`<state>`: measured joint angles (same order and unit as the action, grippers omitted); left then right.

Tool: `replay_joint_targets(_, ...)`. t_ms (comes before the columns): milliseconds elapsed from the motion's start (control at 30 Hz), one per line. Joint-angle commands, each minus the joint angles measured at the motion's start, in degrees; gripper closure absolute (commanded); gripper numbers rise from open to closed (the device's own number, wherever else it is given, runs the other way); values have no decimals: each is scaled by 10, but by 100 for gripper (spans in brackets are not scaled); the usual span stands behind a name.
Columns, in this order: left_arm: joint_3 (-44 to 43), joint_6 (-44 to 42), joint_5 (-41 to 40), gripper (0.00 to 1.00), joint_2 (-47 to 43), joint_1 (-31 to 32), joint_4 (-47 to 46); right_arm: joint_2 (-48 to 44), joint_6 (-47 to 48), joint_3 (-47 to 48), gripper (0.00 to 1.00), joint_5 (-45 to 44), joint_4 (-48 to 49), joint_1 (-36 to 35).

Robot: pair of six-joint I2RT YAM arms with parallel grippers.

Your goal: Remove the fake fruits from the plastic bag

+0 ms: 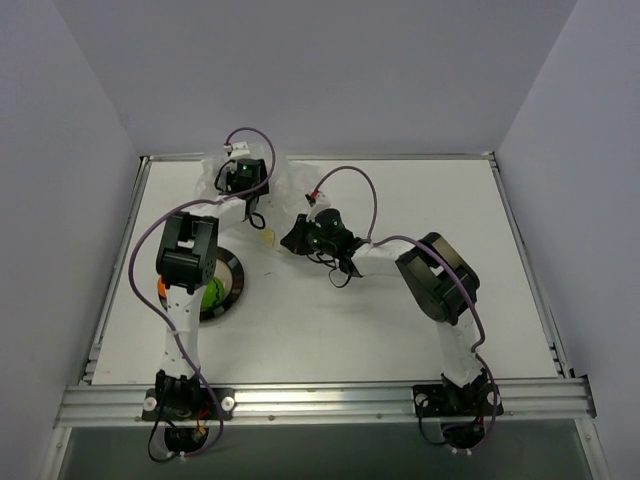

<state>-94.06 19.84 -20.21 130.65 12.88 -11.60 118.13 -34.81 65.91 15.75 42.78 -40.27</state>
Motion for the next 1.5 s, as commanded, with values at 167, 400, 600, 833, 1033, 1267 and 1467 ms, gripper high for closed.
replay_joint_targets(167, -121, 22, 25, 6, 58, -15, -22, -29, -5, -5, 100, 1, 27, -12)
replay_joint_targets(400, -224, 60, 23, 20, 126, -21, 26, -29, -2, 17, 100, 16, 15, -11)
replay_joint_targets(600, -203, 67, 44, 51, 111, -26, -11, -43, 10, 16, 100, 5, 6, -11)
replay_joint_targets(833, -46, 82, 78, 64, -28, -26, -65, -26, 31, 40, 100, -25, -8, -1)
replay_joint_targets(1033, 91, 161, 126, 70, -170, -14, -54, -7, 33, 83, 100, -48, 1, 15)
replay_joint_targets(1267, 230, 265, 217, 78, -296, -1, -50, 57, 22, 156, 100, -88, -22, 24)
replay_joint_targets(1467, 315, 268, 264, 84, -405, 17, -12, 56, 6, 155, 100, -94, -31, 35)
